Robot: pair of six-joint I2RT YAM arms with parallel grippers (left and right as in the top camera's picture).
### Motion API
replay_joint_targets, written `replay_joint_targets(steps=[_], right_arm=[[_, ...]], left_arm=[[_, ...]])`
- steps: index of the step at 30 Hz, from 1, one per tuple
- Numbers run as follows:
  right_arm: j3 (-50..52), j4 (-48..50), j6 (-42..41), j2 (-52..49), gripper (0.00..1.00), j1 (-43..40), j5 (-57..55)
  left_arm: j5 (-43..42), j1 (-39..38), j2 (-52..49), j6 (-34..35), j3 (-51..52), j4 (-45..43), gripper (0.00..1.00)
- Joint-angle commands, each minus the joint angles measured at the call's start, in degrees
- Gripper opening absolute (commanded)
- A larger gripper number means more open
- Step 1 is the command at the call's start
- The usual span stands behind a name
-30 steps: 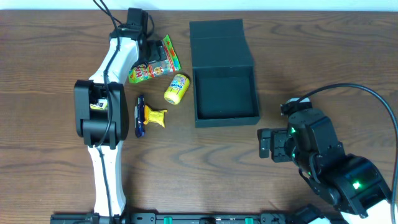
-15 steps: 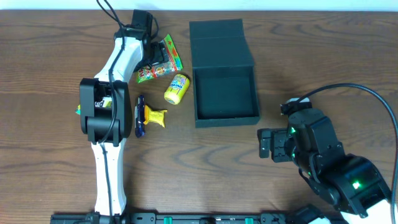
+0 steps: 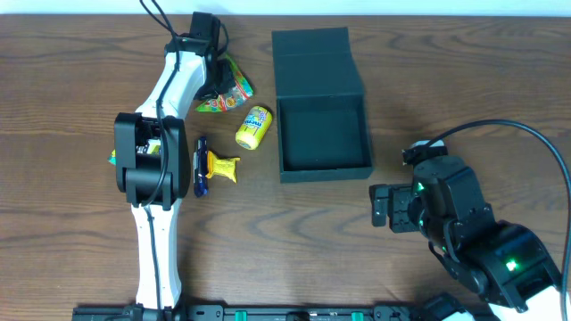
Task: Pack container
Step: 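Grasp the Haribo bag with the left gripper and lift it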
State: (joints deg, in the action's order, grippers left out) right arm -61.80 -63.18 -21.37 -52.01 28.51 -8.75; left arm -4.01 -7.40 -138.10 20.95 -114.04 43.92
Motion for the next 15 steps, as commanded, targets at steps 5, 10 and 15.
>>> replay_joint_targets(steps=[5, 10, 15], right_arm=[[-0.4, 0.0, 0.8, 0.3, 0.99, -0.4, -0.2], [-0.4, 0.0, 0.8, 0.3, 0.99, -0.4, -0.2], [-0.4, 0.0, 0.8, 0.3, 0.99, -0.4, -0.2]], left_arm=[[1.7, 0.0, -4.6, -0.1, 0.9, 5.5, 0.06], [5.2, 0.0, -4.5, -0.4, -6.4, 12.4, 0.05], [6.1, 0.0, -4.5, -2.4, -14.4, 18.1, 0.06]])
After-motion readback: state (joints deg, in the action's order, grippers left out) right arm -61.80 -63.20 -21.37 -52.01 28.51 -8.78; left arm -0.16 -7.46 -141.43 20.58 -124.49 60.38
